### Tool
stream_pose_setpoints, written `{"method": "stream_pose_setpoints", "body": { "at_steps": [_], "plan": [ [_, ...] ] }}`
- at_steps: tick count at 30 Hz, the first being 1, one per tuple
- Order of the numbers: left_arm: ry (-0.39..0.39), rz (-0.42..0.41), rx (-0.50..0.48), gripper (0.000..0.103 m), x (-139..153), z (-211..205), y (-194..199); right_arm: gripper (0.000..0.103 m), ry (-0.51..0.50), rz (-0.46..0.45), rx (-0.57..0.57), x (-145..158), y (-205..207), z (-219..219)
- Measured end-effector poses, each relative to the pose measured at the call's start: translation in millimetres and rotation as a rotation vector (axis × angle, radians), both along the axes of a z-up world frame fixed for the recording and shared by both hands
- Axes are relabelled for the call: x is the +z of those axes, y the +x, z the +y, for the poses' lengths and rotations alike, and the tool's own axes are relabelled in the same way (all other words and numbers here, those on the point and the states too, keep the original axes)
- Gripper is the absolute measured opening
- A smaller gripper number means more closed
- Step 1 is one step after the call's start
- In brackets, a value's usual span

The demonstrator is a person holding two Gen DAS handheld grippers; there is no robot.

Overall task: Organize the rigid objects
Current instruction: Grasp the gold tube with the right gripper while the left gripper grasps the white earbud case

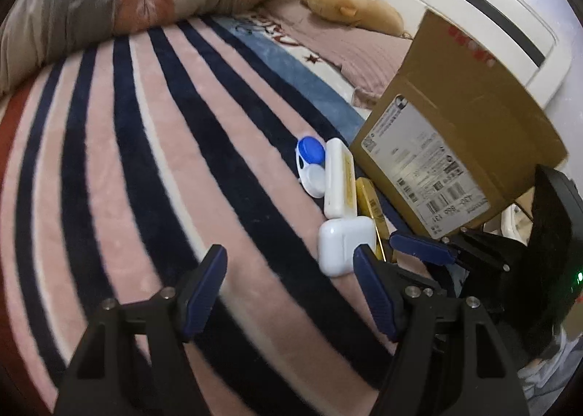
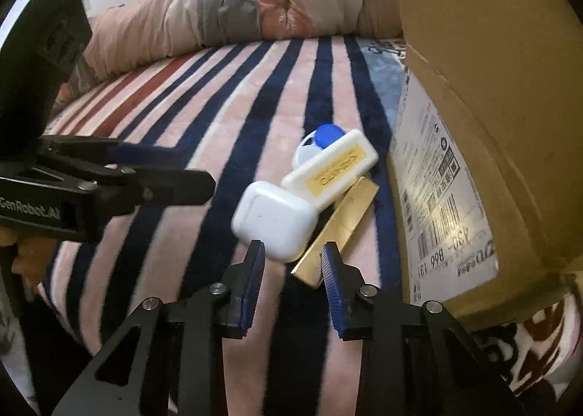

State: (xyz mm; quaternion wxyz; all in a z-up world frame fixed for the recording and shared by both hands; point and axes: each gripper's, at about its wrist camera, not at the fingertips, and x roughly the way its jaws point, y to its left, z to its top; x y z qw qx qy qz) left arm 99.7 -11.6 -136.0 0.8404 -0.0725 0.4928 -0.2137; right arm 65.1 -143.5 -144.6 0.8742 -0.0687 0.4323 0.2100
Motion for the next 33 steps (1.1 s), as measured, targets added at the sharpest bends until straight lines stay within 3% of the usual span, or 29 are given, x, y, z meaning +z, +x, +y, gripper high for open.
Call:
{"method": "stream_pose_setpoints", "body": {
  "at_steps": [5,14,17,20,25,27,33],
  "plan": [
    [-0.089,0.056,-0.003,0.068,-14,-13,13,0.027,0.026,0.035,-0.038,-6,15,-16],
    [-0.094,0.073,-0.013,0.068,-26,-30,23,0.027,0.018,0.006,-0.049,-10,12,-20],
    [-0.058,0.059,-0.032,0.068,-26,-38,22,0.027,0.021,0.011,-0.061,-12,9,-21],
    [-0.014,0.033,-0.065,0.046,-26,-45,18,0.025,0.027,0.011,-0.066,-14,6,-23],
    [0.000,0.038,-0.076,0.043,-21,-42,13,0.021,0.032,0.003,-0.051,-11,-2,-26],
    [-0.002,0.053,-0.070,0.035,-18,-36,11,0.020,0.038,0.007,-0.040,-9,-5,-28],
    [0.018,0.129,-0.085,0.034,-18,-6,-4,0.016,0.061,0.044,0.011,-3,-20,-33]
  ]
}}
